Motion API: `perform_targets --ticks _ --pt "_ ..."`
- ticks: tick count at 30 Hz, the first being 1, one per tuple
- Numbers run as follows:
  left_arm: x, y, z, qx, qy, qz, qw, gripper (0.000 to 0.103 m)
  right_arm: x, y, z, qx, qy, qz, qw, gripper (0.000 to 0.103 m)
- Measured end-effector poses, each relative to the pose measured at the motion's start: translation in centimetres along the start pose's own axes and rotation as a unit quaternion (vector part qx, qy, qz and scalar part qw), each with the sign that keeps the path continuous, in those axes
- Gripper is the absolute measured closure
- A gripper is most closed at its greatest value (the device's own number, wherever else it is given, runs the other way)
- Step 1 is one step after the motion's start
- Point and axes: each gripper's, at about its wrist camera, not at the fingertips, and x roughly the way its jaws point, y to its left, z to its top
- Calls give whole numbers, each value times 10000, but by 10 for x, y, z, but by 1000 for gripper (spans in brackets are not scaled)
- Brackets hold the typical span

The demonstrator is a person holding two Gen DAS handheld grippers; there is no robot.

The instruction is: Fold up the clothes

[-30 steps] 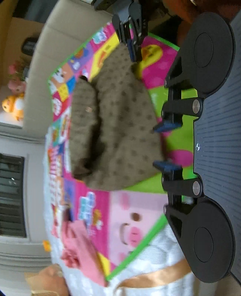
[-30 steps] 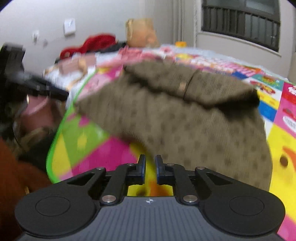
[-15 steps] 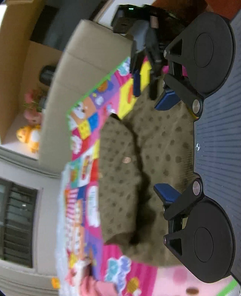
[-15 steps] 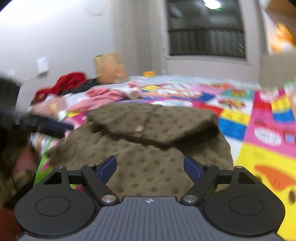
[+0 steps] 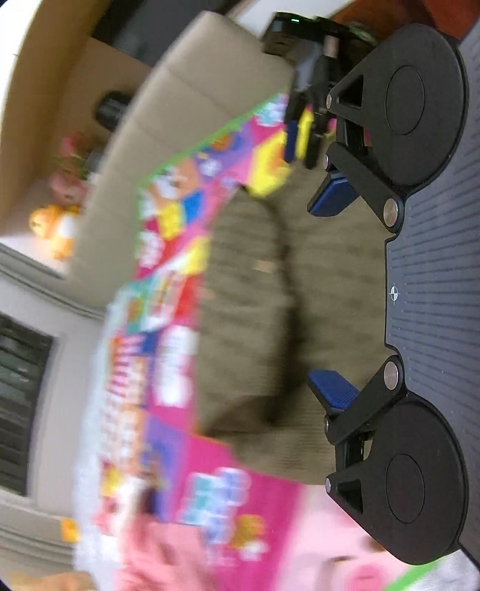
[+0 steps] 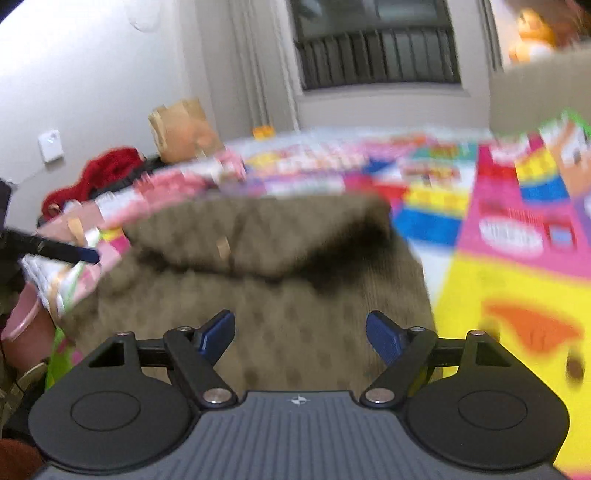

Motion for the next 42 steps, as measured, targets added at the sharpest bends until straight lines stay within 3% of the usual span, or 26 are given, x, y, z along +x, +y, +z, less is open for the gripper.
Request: perform_targets --ticks 4,6,10,13,16,21,25,28,37,39,40,41,42 --pt "-1 -1 34 -14 -484 -5 9988 8 25 6 48 -325 -419 21 9986 31" --pt "21 11 42 -368 -453 285 9979 8 50 3 63 -199 -399 70 9990 31" --pt "57 37 36 -1004 219 931 9903 9 96 -2 55 -317 110 -276 9991 31" --pt "63 48 21 -1052 681 1308 9835 9 106 -8 31 -379 485 -416 9972 31" --pt "45 55 14 -1168 577 1220 9839 9 84 -20 22 -171 403 -277 9987 32" --pt "16 53 26 -1268 -46 706 9894 7 38 -53 34 468 64 -173 9987 31" --pt "18 51 33 -1377 -131 436 9894 7 27 -76 41 1163 -28 -24 9932 31" --pt "30 48 31 -1305 -60 431 9905 7 36 -79 39 1390 56 -28 9903 23" --pt "69 59 27 -1219 22 507 9912 7 97 -53 38 1044 449 -73 9935 23" --pt "73 58 27 -1119 40 554 9922 8 114 -43 39 841 583 -129 9947 31" --pt "76 57 27 -1069 49 577 9926 12 118 -37 39 665 599 -190 9958 47" --pt "78 57 27 -1018 58 600 9930 31 119 -31 40 479 576 -244 9969 61" --pt "80 56 27 -968 67 623 9933 49 116 -27 42 407 521 -218 9976 67"
